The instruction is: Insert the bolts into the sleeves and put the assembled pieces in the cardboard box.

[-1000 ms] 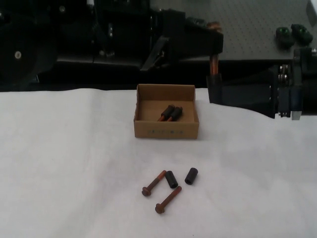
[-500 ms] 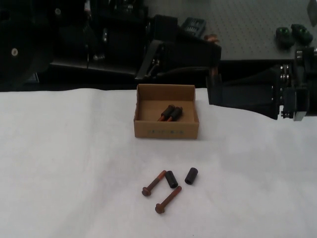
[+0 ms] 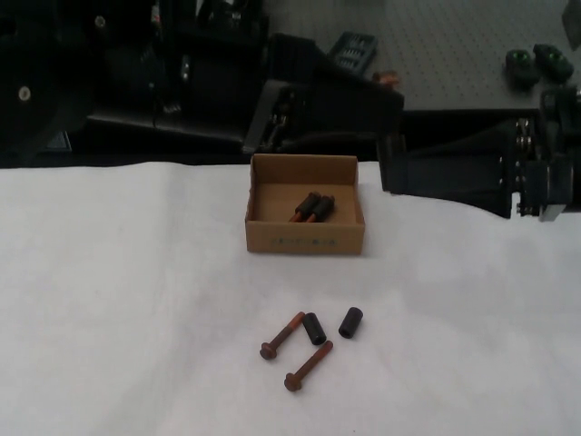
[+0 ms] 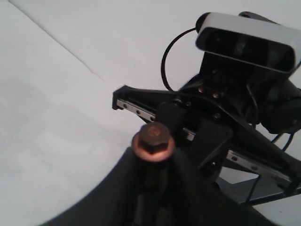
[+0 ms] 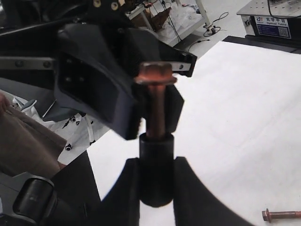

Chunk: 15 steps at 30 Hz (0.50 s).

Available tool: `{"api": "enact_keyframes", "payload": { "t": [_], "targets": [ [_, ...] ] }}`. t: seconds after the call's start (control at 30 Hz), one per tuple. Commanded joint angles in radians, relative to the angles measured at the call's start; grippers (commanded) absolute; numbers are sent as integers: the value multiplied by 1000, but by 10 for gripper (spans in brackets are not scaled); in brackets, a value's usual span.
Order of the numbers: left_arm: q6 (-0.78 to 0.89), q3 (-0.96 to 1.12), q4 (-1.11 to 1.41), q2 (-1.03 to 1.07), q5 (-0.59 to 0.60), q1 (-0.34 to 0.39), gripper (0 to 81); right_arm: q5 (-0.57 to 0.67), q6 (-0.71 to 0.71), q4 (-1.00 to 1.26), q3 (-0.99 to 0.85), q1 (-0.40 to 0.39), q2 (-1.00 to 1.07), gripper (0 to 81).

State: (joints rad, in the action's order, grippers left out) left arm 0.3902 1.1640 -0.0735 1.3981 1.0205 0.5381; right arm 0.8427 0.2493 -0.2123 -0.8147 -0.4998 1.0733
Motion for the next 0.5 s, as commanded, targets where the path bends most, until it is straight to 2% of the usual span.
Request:
{"api": "enact_keyframes", "payload": {
  "t": [0.0,0.07,0.1,0.47],
  "targets": [
    [10,-3,-39,-13,75,5,407,-24,-11,46,-18,10,-14,26],
    [52,-3,-39,-13,61,5,491,-24,-11,46,-18,10,-14,26],
    [64,-3,-39,-13,58,5,498,-24,-11,46,-18,10,-14,26],
    [66,-3,-37,-13,-5,5,483,-15,-11,39,-18,10,-14,26]
  ]
}}
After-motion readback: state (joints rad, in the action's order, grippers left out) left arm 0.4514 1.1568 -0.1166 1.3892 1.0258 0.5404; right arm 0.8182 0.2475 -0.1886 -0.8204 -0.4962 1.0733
